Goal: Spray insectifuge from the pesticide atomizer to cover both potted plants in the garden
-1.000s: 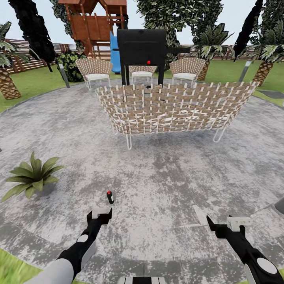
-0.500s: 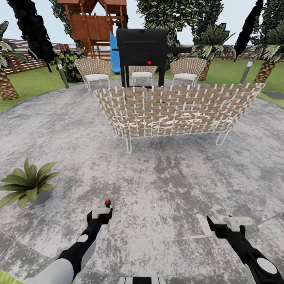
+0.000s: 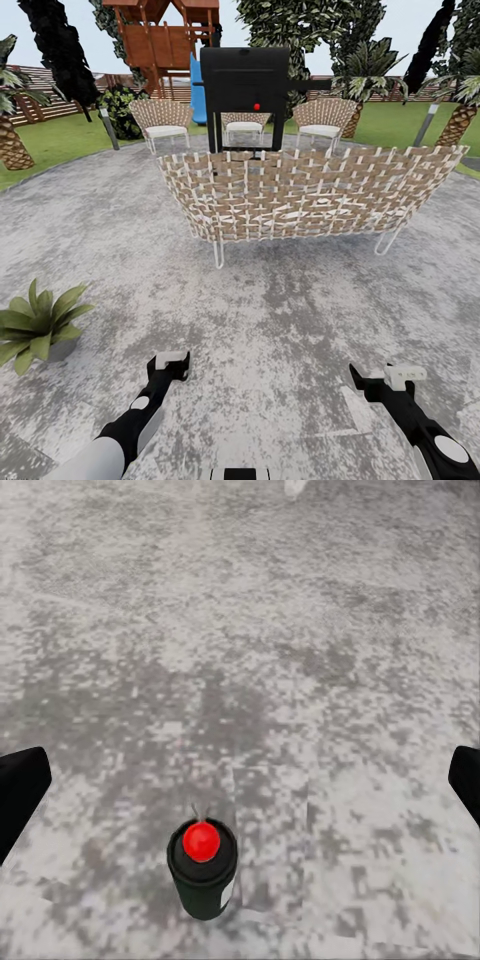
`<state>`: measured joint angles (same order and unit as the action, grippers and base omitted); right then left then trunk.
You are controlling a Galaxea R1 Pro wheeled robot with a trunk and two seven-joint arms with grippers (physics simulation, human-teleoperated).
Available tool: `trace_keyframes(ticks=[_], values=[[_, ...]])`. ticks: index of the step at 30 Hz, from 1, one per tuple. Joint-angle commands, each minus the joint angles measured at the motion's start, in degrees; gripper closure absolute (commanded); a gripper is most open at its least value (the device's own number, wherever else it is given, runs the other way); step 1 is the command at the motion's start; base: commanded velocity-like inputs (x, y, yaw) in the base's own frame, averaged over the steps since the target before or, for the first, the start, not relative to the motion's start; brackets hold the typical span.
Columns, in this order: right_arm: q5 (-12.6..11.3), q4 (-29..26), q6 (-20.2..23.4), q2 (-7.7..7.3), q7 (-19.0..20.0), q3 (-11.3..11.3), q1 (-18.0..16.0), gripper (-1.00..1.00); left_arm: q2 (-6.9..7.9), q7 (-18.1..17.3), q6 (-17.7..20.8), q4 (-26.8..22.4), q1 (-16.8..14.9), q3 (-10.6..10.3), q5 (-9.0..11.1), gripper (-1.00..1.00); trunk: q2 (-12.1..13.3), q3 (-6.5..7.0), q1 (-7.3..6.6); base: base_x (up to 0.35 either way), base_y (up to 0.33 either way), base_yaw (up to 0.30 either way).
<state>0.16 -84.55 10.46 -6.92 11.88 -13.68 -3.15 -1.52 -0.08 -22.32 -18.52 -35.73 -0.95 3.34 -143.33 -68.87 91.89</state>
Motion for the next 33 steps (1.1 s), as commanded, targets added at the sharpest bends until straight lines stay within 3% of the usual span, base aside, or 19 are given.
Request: trace_keyframes(ticks=[1,10,27,33], values=[[0.0,-0.1,0.3,0.00,0.3,-0.1,0.0,-1.00,-0.03,0.0,-0.2,0.1,0.0,-0.1,0.4,-1.00,0.0,-0.04,-0.01,0.021,-0.011,0.101],[0.0,-0.1,0.4,-0.01,0.3,-0.2,0.0,-1.00,-0.06,0.0,-0.3,0.0,0.0,-0.1,0.4,-1.00,0.0,-0.49,0.04,0.005,-0.002,0.024],[-0.1,-0.1,0.5,-0.02,0.3,-0.2,0.0,-1.00,-0.06,0.0,-0.5,0.1,0.4,-0.2,0.3,-1.00,-0.3,-5.59,0.48,0.000,0.000,0.068],[-0.1,-0.1,0.5,-0.02,0.3,-0.2,0.0,-1.00,-0.06,0.0,-0.5,0.1,0.5,-0.2,0.3,-1.00,-0.4,-7.45,0.64,0.000,0.000,-0.071]])
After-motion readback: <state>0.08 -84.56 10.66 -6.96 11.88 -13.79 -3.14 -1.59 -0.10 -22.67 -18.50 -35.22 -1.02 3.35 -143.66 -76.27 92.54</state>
